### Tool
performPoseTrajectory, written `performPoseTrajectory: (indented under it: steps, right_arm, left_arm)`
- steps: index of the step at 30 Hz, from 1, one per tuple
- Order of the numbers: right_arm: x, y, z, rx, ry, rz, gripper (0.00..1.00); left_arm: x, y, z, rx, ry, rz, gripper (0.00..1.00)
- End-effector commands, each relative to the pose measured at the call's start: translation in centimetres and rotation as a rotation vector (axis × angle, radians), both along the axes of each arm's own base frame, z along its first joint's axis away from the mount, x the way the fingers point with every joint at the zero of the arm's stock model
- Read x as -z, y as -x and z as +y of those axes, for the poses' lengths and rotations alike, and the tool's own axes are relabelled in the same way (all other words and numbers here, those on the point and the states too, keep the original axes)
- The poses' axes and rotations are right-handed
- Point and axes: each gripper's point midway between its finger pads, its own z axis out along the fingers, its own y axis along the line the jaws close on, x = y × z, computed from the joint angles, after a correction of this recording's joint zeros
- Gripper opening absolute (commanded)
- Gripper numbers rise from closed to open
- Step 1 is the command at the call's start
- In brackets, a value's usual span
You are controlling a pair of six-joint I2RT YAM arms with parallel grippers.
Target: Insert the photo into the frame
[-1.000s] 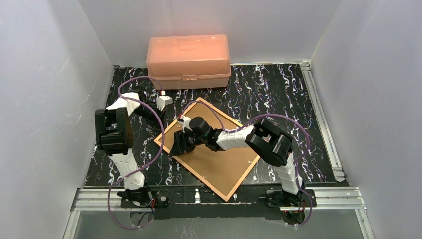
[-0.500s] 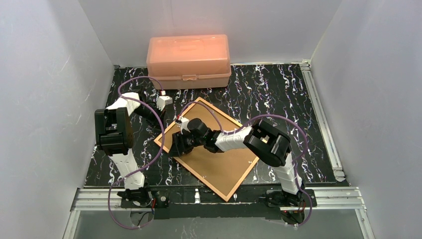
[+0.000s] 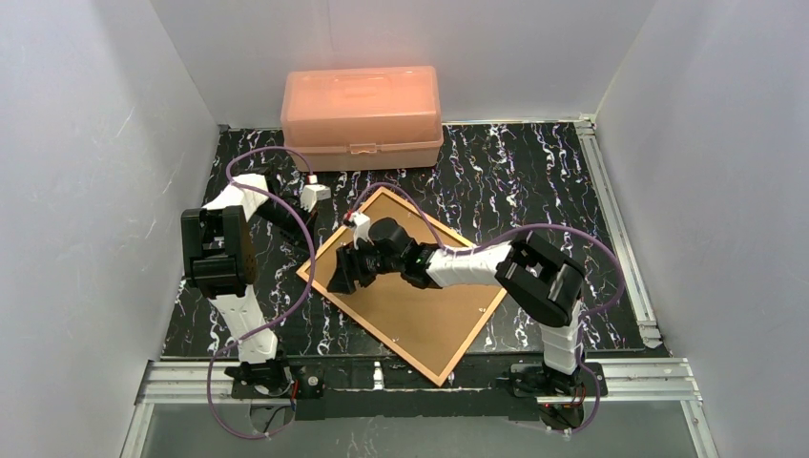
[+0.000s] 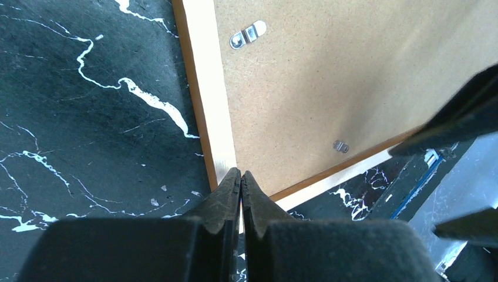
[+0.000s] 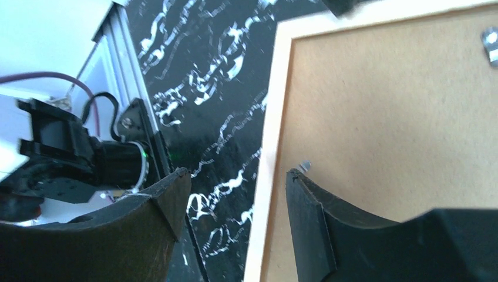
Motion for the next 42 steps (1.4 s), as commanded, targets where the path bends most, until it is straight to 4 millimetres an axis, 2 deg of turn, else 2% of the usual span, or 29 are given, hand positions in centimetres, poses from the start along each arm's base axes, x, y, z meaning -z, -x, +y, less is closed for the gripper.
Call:
performPoseTrajectory:
  steps: [1,4,18,25,42]
  right_arm:
    - [3.7,0.5,-1.8,-0.011,0.098,0.005,0.68]
    - [4.7,0.7,-1.8,-0.024,0.112,0.01,0.68]
    - [5.9,0.6,0.0,-0.059,0.099,0.038,0.67]
    - [6.0,0.5,0.4,-0.061,0.094,0.04,0.66]
    - [5.9,1.7,1.0,-0.108,0.078,0.051,0.64]
  left_arm:
    - [-1.3,0.5,-0.4,-0.001,0.015,0.011,0.0]
    - [-0.9,0.6,-0.3,-0.001,0.011,0.027,0.0]
    - [-0.6,0.8,-0.5,-0.01,0.018,0.038,0.0]
    - [-0.5,1.0,-0.5,-0.008,0.021,0.038,0.0]
    - [-0.5,0.8,-0.5,-0.008,0.018,0.033,0.0]
